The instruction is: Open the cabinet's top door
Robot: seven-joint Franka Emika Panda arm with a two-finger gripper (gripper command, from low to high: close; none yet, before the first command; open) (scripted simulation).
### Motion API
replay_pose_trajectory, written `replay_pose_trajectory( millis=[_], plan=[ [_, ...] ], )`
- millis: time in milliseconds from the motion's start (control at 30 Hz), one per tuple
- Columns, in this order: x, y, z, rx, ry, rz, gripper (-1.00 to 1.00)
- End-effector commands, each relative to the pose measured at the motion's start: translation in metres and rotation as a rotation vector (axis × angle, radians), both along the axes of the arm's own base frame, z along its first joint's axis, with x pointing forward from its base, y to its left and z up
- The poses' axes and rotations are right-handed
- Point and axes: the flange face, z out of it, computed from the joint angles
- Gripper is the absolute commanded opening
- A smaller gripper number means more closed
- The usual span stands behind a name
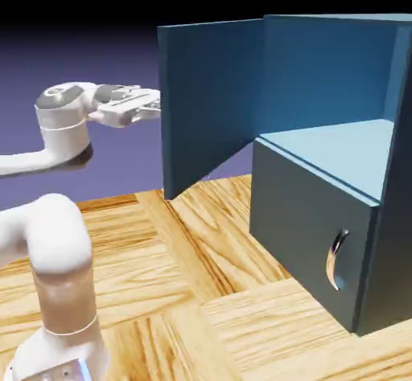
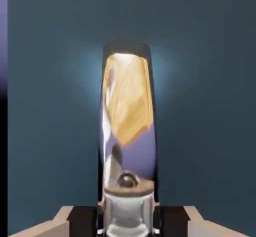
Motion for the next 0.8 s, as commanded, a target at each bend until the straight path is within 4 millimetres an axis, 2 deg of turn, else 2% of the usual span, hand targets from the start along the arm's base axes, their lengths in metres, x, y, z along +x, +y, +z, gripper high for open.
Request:
replay_pose_trajectory(
  millis=[0,333,767],
  plan=[
    [-0.004,0.011,0.000,0.000,0.000,-0.022,-1.00],
    [-0.026,0.115,0.000,0.000,0.000,-0.245,-1.00],
    [-0.025,0.226,0.000,0.000,0.000,-0.477,-1.00]
  ],
)
